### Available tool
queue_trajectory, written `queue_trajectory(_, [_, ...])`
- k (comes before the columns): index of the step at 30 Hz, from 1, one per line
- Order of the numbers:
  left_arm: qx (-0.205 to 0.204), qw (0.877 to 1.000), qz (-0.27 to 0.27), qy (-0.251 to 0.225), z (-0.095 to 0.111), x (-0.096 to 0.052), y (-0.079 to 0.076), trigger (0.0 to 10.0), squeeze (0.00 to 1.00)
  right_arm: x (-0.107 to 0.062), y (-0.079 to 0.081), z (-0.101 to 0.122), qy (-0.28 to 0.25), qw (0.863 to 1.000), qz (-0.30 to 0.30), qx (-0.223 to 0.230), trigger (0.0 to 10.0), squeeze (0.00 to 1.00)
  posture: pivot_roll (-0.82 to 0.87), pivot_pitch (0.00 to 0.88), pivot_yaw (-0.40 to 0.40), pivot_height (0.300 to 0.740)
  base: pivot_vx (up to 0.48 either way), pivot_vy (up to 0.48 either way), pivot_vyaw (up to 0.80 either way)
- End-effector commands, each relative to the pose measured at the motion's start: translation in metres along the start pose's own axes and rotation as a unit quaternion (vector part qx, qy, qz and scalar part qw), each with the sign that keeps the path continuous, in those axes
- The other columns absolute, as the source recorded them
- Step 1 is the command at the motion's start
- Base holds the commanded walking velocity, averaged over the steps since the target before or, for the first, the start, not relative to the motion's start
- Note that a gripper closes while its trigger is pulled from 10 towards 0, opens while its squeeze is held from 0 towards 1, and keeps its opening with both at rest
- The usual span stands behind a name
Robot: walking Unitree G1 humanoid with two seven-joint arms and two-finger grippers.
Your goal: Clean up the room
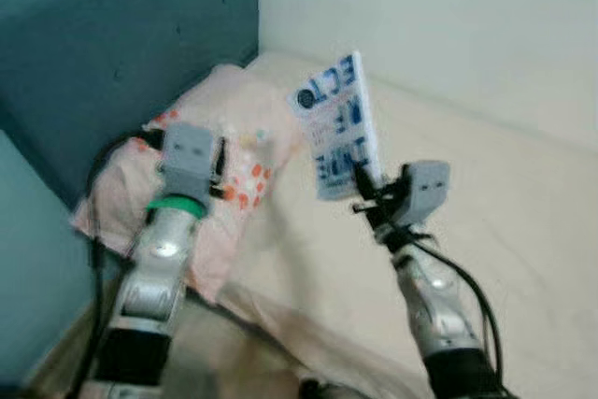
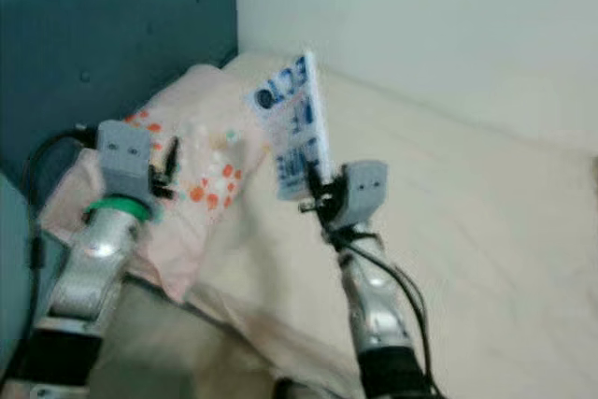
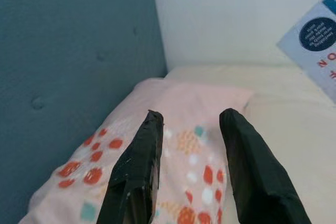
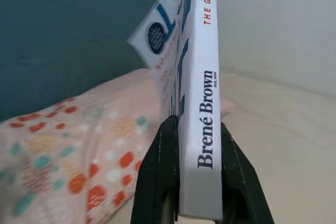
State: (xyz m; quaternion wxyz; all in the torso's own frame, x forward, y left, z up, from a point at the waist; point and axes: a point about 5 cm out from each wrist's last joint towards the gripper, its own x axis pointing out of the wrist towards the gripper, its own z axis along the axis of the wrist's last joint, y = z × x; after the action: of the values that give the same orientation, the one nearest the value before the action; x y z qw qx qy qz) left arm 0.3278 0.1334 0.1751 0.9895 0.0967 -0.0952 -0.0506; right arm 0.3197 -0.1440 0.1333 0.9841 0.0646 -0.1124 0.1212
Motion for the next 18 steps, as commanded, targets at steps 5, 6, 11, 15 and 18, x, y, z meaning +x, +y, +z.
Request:
queue_trajectory(5, [0.001, 1.0, -0.002, 0.008, -0.006, -0.005, 0.002, 10.0, 0.0, -0.001, 0.002, -0.001, -0.005, 1.0, -0.001, 0.021, 10.0, 0.0, 0.05, 0.023, -0.007, 0.735, 0.0, 0.0, 0.0])
queue_trajectory(6, [0.005, 1.0, -0.013, 0.011, -0.009, -0.007, 0.0, 10.0, 0.0, -0.002, 0.001, -0.006, 0.006, 0.999, -0.005, 0.051, 10.0, 0.0, 0.05, 0.023, -0.007, 0.735, 0.0, 0.0, 0.0])
queue_trajectory(11, [0.024, 0.999, -0.038, 0.019, -0.017, -0.012, -0.007, 10.0, 0.0, -0.005, -0.002, -0.013, 0.017, 0.995, -0.018, 0.1, 10.0, 0.0, 0.05, 0.025, -0.006, 0.735, 0.0, 0.0, 0.0])
queue_trajectory(15, [0.042, 0.997, -0.054, 0.031, -0.028, -0.019, -0.013, 10.0, 0.0, -0.007, 0.0, -0.022, 0.028, 0.987, -0.027, 0.158, 10.0, 0.0, 0.05, 0.028, -0.004, 0.735, 0.0, 0.0, 0.0])
queue_trajectory(18, [0.044, 0.996, -0.058, 0.048, -0.037, -0.025, -0.015, 10.0, 0.0, -0.01, 0.003, -0.03, 0.038, 0.973, -0.029, 0.227, 10.0, 0.0, 0.05, 0.034, 0.0, 0.735, 0.0, 0.0, 0.0])
